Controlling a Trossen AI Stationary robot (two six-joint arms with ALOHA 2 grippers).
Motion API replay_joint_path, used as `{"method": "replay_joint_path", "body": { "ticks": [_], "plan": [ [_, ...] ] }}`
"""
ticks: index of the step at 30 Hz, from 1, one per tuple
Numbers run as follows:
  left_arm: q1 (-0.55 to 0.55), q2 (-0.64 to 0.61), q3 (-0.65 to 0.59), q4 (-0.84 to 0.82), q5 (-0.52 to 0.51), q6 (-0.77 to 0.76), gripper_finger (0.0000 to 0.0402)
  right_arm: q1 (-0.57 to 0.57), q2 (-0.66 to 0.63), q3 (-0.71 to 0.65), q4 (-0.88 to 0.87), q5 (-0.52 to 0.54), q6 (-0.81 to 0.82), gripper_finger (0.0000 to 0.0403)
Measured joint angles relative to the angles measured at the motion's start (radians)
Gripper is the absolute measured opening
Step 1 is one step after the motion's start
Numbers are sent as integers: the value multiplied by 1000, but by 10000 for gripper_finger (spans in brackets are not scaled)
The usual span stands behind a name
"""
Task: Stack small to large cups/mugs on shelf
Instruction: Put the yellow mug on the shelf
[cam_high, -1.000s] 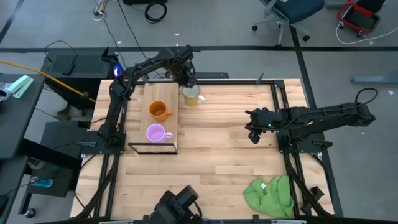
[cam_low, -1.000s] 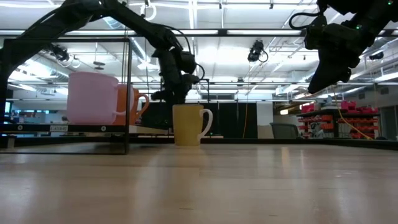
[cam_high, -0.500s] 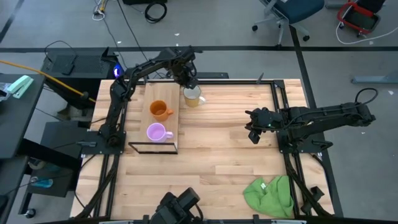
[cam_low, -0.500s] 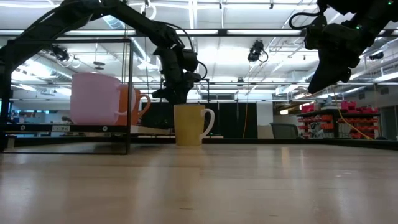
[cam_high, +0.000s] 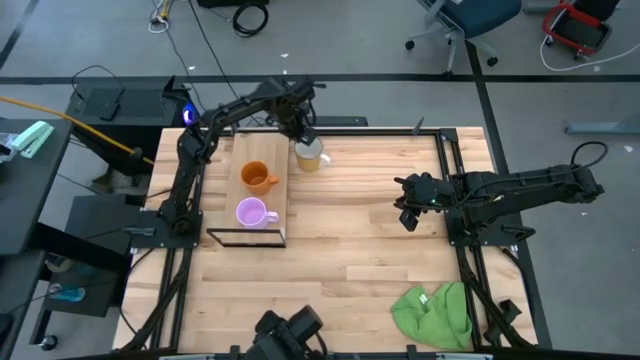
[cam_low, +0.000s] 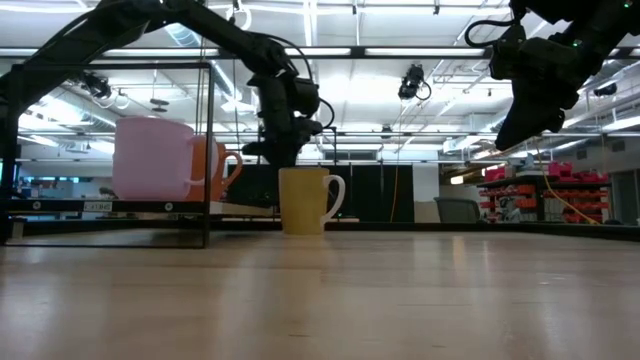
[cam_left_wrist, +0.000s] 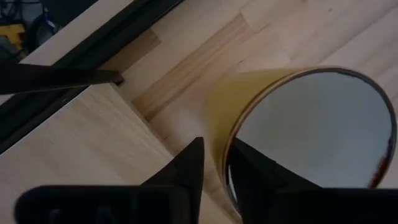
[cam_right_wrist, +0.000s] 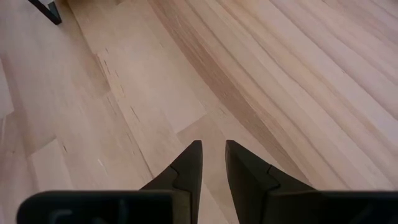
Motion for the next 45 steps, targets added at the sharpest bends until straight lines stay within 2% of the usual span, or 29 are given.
{"method": "replay_joint_path", "body": {
  "ticks": [7, 20, 29, 40, 45],
  "plan": [
    [-15, -1, 0, -1, -9, -1, 17, 0, 0, 0, 0, 0, 0, 77],
    [-52, -8, -1, -7, -11, 0, 18, 0, 0, 0, 0, 0, -5, 77],
    [-73, -63, -2, -37, 1, -25, 18, 0, 0, 0, 0, 0, -6, 77],
    [-87, -247, 0, -126, 18, -116, 18, 0, 0, 0, 0, 0, -6, 77],
    [-70, -332, 0, -172, -78, -183, 18, 0, 0, 0, 0, 0, -7, 77]
  ]
}}
